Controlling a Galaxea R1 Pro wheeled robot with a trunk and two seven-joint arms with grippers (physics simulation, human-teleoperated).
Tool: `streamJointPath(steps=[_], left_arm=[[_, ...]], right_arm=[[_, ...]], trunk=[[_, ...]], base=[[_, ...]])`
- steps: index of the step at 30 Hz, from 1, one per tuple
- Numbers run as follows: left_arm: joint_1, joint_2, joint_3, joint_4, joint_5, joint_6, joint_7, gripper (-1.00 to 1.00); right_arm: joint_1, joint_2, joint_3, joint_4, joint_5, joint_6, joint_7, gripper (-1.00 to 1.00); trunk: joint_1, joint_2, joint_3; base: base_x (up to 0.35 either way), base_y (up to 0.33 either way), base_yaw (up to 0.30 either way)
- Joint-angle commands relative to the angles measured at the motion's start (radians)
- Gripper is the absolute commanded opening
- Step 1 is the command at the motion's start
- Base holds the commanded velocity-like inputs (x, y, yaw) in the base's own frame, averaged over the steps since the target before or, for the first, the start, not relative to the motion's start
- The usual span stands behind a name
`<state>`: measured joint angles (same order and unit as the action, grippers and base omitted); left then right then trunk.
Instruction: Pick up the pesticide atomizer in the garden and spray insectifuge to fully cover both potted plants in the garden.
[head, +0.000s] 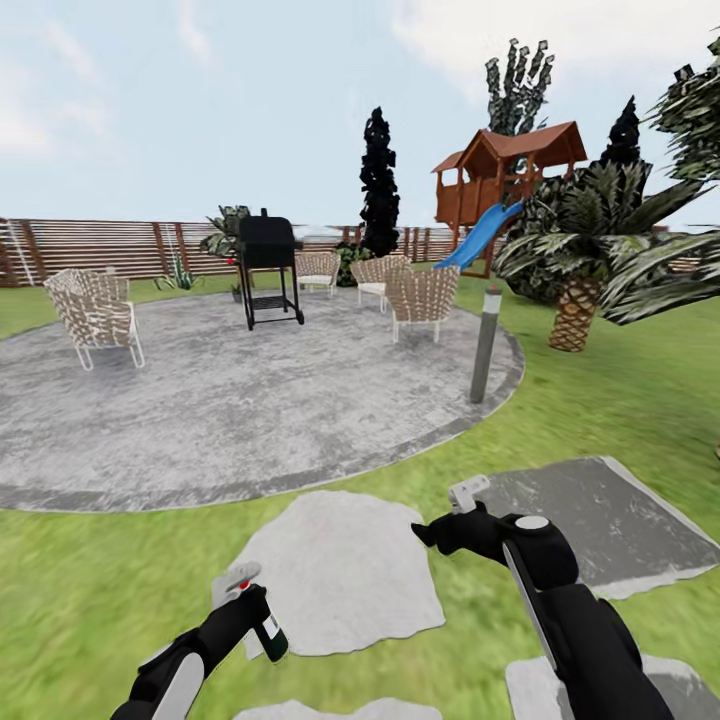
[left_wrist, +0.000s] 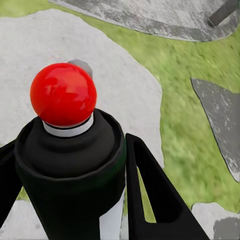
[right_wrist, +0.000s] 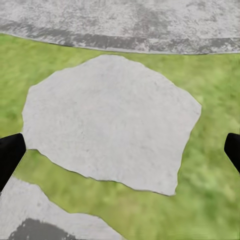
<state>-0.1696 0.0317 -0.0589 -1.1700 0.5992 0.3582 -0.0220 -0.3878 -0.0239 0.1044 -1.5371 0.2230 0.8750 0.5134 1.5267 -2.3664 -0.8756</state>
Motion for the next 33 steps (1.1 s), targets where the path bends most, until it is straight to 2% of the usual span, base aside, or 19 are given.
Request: streamJointPath(steps=[1, 20, 33], left_arm=[[-0.001, 0.001, -0.001, 0.0, 0.005, 0.004, 0.001, -1.0], [-0.005, -0.004, -0.002, 0.009, 0.004, 0.004, 0.001, -1.0], [-0.009, -0.01, -0.003, 0.025, 0.005, 0.003, -0.007, -1.0]], right_arm=[[0.0, -0.001, 0.0, -0.002, 0.01, 0.003, 0.008, 1.0], [0.004, -0.003, 0.002, -0.003, 0.007, -0.004, 0.007, 1.0], [0.006, -0.01, 0.0, -0.006, 0.01, -0.007, 0.011, 1.0]], trunk=[[0.0, 0.0, -0.001], [0.0, 0.0, -0.001], [0.0, 0.0, -0.001]], base=[[0.331, 0.008, 0.291], [0.333, 0.001, 0.287], [0.337, 0.0, 0.016]])
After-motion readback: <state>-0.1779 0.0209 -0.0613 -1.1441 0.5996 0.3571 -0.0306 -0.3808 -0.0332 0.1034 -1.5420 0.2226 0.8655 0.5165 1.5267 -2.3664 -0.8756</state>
